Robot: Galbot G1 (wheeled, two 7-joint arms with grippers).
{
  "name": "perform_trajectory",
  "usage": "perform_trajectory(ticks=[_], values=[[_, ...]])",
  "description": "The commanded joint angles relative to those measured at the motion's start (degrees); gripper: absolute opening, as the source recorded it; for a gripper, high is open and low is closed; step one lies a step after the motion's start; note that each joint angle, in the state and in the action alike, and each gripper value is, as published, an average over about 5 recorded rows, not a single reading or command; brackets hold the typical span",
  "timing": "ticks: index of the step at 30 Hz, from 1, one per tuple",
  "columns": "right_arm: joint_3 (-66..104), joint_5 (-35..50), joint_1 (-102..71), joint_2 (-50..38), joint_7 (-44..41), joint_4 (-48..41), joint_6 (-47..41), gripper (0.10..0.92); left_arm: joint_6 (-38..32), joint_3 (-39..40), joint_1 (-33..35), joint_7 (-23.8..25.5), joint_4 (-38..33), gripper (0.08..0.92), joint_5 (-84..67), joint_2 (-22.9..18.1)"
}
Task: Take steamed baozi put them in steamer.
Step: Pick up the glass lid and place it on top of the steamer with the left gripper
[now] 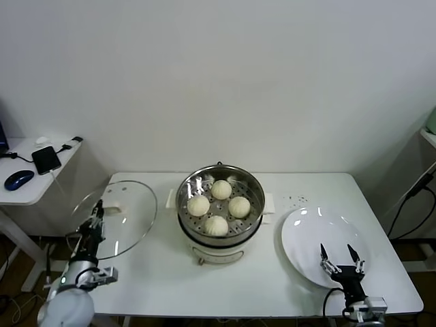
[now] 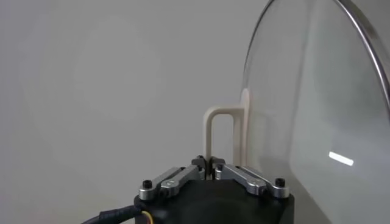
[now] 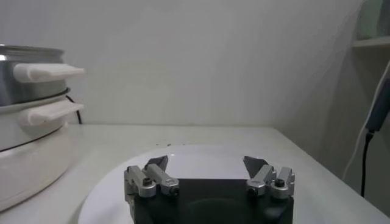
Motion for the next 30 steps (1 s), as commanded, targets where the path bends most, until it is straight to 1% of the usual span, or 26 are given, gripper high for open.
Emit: perform_trajectory(ticks=[1, 3, 7, 10, 13, 18, 22, 26, 30], values=[[0.2, -0.5, -0.6, -0.6, 0.2, 1.1, -0.3, 0.823, 18.8, 14.9, -10.9, 15.5, -17.0, 0.136, 1.7, 2.3], [0.3, -0.5, -0.8, -0.9, 0.2, 1.4, -0.1, 0.823, 22.1, 20.4, -14.9, 17.6, -16.6, 0.136, 4.4, 0.6], [0.4, -0.3, -0.9, -1.1, -0.1, 1.2, 0.7, 0.823, 26.1, 27.9, -21.1, 21.2, -14.9, 0.136, 10.5, -3.8], [0.4, -0.1, -0.8, -1.2, -0.2, 0.3, 1.7, 0.823, 27.3, 32.1, -23.2, 23.4, -13.5, 0.136, 14.4, -6.9], [0.4, 0.6, -0.7, -1.5, -0.3, -0.6, 2.7, 0.823, 28.3, 35.7, -23.8, 24.7, -12.1, 0.136, 18.4, -10.5], [0.5, 1.6, -0.5, -1.8, -0.1, -1.8, 3.7, 0.823, 29.4, 40.4, -24.6, 25.8, -9.0, 0.136, 25.0, -18.0], [0.5, 1.9, -0.6, -2.0, 0.0, -2.5, 4.6, 0.823, 29.5, 42.7, -25.3, 25.6, -5.1, 0.136, 28.2, -22.6], [0.6, 2.3, -0.7, -2.1, 0.1, -3.0, 5.3, 0.823, 29.5, 43.7, -25.5, 24.7, -1.5, 0.136, 29.6, -25.9], [0.7, 2.8, -0.8, -2.2, 0.5, -3.3, 6.1, 0.823, 29.5, 43.8, -25.6, 24.0, 1.4, 0.136, 30.3, -27.2]])
